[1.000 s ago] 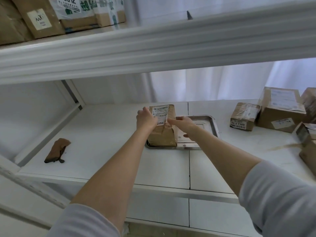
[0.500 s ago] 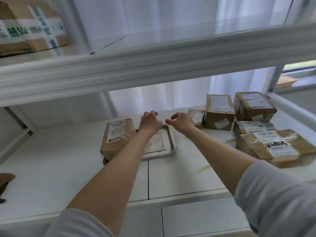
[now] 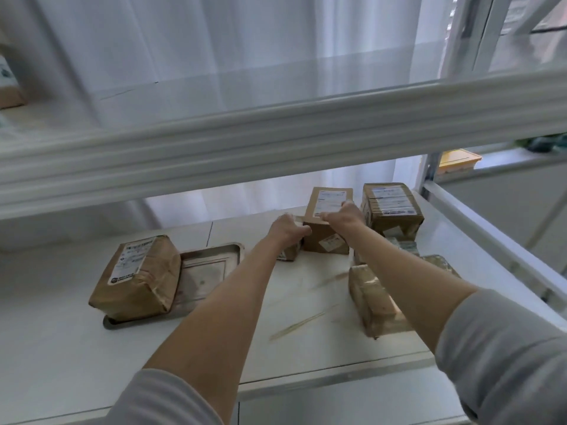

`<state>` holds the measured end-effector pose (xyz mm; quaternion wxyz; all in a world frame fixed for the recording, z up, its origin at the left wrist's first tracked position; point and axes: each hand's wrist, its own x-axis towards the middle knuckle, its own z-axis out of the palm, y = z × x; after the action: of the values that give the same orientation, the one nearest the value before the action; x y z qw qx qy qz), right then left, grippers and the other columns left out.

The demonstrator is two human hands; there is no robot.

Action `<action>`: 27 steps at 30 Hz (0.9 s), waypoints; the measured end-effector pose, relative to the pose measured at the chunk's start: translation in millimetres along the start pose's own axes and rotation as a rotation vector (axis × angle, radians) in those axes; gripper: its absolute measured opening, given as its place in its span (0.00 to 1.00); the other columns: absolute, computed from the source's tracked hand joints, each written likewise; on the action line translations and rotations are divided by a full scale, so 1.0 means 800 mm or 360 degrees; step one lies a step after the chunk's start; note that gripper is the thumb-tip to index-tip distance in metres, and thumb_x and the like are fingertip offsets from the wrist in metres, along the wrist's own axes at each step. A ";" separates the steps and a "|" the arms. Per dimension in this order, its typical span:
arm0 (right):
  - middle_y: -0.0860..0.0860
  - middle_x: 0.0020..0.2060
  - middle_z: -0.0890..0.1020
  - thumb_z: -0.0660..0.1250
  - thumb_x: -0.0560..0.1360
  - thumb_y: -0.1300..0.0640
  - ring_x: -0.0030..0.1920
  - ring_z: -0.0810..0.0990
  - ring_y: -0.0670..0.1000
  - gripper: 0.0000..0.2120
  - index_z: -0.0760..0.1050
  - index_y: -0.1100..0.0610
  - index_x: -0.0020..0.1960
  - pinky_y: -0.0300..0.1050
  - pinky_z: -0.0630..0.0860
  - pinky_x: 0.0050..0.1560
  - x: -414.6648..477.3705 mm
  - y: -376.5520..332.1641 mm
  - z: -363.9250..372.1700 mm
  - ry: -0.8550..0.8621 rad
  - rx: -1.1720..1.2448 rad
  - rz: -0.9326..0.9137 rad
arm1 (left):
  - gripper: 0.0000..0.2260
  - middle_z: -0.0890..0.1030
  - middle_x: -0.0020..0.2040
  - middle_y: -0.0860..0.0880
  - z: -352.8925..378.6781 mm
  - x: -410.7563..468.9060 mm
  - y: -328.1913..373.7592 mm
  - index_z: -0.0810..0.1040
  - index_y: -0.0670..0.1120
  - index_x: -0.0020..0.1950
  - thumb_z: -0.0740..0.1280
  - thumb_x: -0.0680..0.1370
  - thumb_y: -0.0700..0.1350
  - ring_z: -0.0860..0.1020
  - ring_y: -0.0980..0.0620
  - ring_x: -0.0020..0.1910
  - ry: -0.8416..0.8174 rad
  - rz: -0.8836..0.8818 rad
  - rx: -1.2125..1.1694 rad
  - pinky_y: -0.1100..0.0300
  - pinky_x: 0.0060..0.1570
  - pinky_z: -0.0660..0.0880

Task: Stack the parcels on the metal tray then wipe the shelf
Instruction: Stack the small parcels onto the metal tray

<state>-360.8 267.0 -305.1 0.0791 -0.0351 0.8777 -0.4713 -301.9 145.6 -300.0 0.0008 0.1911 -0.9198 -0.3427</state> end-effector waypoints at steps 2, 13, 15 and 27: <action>0.58 0.62 0.76 0.71 0.73 0.50 0.59 0.77 0.57 0.26 0.70 0.60 0.67 0.47 0.77 0.57 0.014 0.014 -0.013 -0.0089 0.0164 0.0100 | 0.26 0.75 0.62 0.41 0.010 0.009 0.010 0.67 0.36 0.68 0.68 0.75 0.48 0.74 0.43 0.59 -0.0012 -0.0082 -0.0115 0.58 0.52 0.72; 0.57 0.65 0.75 0.69 0.76 0.53 0.63 0.74 0.56 0.27 0.67 0.62 0.71 0.45 0.72 0.56 0.039 0.034 -0.030 -0.0419 0.0511 0.0297 | 0.36 0.84 0.51 0.50 0.064 0.112 -0.033 0.82 0.50 0.54 0.71 0.55 0.72 0.82 0.49 0.51 -0.0058 -0.0343 -0.0557 0.48 0.58 0.76; 0.57 0.63 0.76 0.68 0.76 0.53 0.59 0.76 0.56 0.25 0.68 0.61 0.69 0.46 0.73 0.51 0.042 0.036 -0.033 -0.0382 0.0436 0.0348 | 0.29 0.83 0.51 0.48 0.044 0.059 0.002 0.81 0.46 0.55 0.72 0.63 0.63 0.80 0.49 0.52 0.0020 -0.0337 -0.0692 0.52 0.57 0.75; 0.56 0.48 0.82 0.67 0.74 0.49 0.48 0.81 0.55 0.13 0.73 0.59 0.47 0.50 0.80 0.53 0.019 0.023 -0.022 -0.0047 0.0451 0.0353 | 0.21 0.79 0.48 0.45 0.008 -0.019 0.019 0.76 0.39 0.57 0.72 0.72 0.52 0.77 0.47 0.47 0.0062 -0.0453 -0.1351 0.52 0.39 0.77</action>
<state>-378.3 289.5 -312.6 0.1475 0.0666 0.7997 -0.5781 -294.1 165.5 -292.9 0.0494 0.3050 -0.6621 -0.6827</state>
